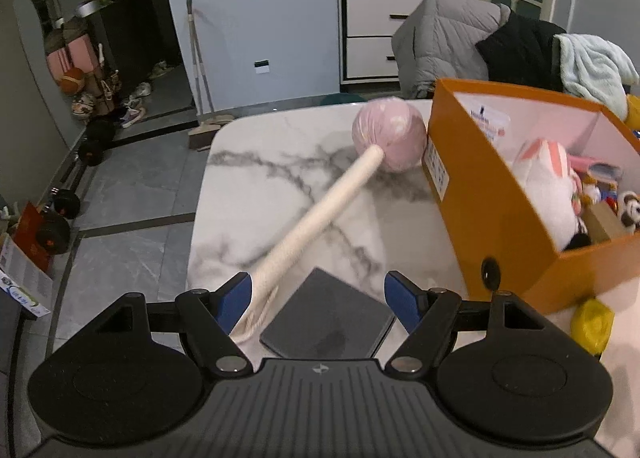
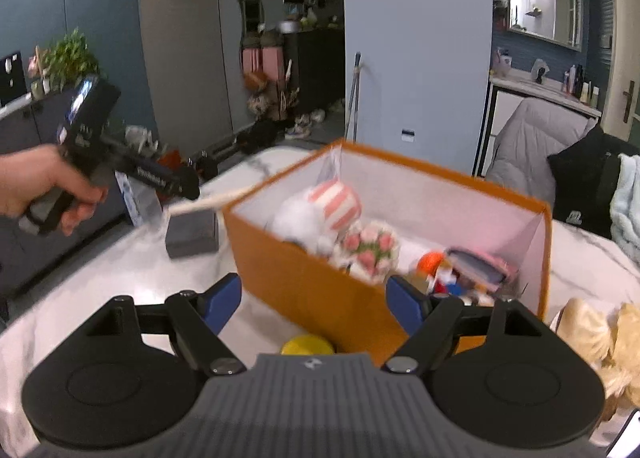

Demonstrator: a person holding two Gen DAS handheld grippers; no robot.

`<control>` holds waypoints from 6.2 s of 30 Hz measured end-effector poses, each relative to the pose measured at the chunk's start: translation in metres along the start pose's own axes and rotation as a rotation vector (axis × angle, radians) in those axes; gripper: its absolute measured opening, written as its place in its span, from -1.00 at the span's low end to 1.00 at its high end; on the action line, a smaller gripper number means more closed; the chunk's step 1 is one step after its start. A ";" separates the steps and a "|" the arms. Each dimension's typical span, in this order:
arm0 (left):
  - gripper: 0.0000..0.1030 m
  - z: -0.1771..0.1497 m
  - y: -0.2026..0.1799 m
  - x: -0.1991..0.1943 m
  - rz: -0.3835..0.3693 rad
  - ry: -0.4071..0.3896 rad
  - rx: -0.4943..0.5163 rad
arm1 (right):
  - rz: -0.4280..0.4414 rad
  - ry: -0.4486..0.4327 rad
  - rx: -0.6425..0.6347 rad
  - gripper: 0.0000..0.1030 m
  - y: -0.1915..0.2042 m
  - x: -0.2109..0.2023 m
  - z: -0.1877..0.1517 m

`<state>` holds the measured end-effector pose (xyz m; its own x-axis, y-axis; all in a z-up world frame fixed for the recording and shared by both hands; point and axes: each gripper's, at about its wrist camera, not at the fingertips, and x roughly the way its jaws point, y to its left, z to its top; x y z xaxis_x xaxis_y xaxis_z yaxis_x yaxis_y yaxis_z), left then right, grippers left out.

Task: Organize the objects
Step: 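Move the left tool to the grey pad while the right tool moves to the yellow tape measure, then grasp the yellow tape measure with the right tool while the left tool grasps the grey pad, then lift the grey pad and tape measure and carry them over the orange box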

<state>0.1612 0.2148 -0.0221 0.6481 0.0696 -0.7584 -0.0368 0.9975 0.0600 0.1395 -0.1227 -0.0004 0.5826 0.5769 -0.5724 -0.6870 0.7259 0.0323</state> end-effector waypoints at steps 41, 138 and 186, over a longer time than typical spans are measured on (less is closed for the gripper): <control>0.73 -0.026 -0.014 0.036 -0.081 0.035 0.181 | -0.134 0.281 0.030 0.56 0.025 0.103 -0.046; 0.77 -0.015 -0.008 0.072 -0.295 0.167 0.323 | -0.103 0.270 0.095 0.10 0.021 0.101 -0.049; 0.72 -0.027 -0.165 -0.080 -0.328 -0.105 0.426 | -0.057 0.246 0.042 0.08 0.009 -0.014 -0.024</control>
<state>0.0950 0.0446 0.0115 0.6469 -0.2680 -0.7139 0.4774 0.8724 0.1051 0.1143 -0.1331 -0.0120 0.4927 0.4299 -0.7566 -0.6344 0.7725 0.0258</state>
